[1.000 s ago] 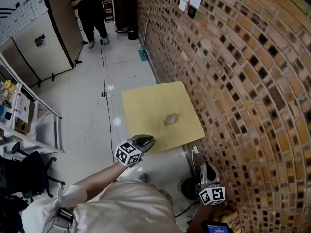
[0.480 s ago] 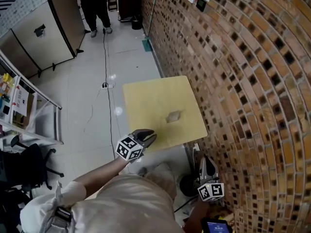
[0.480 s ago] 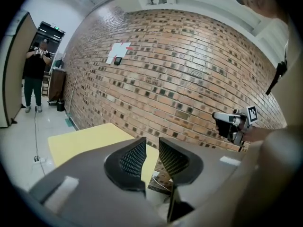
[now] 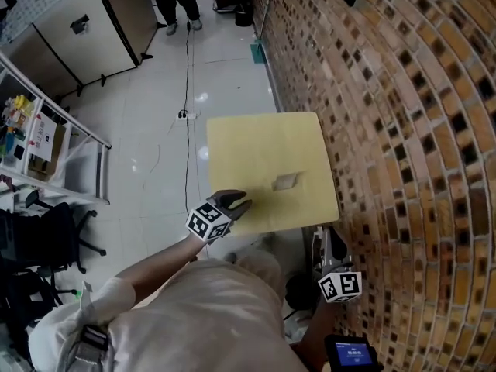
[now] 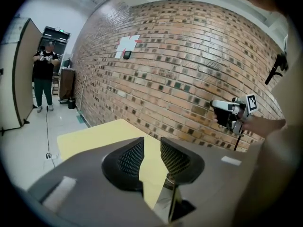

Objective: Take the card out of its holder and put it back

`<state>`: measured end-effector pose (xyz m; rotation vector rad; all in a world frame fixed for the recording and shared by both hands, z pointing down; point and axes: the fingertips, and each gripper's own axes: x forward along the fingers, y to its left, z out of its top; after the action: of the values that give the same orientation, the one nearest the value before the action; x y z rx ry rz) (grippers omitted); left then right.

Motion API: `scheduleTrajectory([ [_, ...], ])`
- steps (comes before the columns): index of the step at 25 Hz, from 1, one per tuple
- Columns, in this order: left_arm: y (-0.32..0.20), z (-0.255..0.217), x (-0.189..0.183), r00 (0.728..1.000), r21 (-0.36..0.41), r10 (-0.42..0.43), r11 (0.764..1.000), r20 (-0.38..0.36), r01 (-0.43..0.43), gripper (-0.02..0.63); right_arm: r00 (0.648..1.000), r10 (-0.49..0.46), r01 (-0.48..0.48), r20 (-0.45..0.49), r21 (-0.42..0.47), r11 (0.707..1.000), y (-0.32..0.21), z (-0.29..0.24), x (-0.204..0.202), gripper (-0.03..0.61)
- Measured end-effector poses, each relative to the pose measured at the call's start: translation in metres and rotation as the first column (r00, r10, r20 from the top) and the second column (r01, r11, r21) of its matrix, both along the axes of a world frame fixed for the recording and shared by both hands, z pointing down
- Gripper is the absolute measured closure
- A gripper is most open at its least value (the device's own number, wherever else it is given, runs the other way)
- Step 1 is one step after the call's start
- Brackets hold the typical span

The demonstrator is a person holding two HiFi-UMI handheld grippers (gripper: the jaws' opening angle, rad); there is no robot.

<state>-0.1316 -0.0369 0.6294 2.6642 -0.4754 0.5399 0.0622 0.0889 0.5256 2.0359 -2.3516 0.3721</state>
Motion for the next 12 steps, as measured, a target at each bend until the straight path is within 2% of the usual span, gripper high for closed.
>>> scheduleTrajectory([
  [6,-0.031,0.008,0.034,0.997,0.029,-0.040,0.999,0.066,0.038,0.489,0.993,-0.121,0.122,0.008,-0.019,0.992,-0.067,0.004,0.024,0.563],
  [9,-0.036,0.019,0.053,0.993,0.035,-0.043,0.999,0.111,0.039,0.486,0.984,-0.175,0.173,-0.030,-0.053,0.984,-0.089,0.012,0.032,0.558],
  [12,-0.041,0.037,0.072,0.987,0.040,-0.038,0.999,0.158,0.032,0.476,0.979,-0.203,0.201,-0.027,-0.068,0.977,-0.103,0.017,0.045,0.557],
])
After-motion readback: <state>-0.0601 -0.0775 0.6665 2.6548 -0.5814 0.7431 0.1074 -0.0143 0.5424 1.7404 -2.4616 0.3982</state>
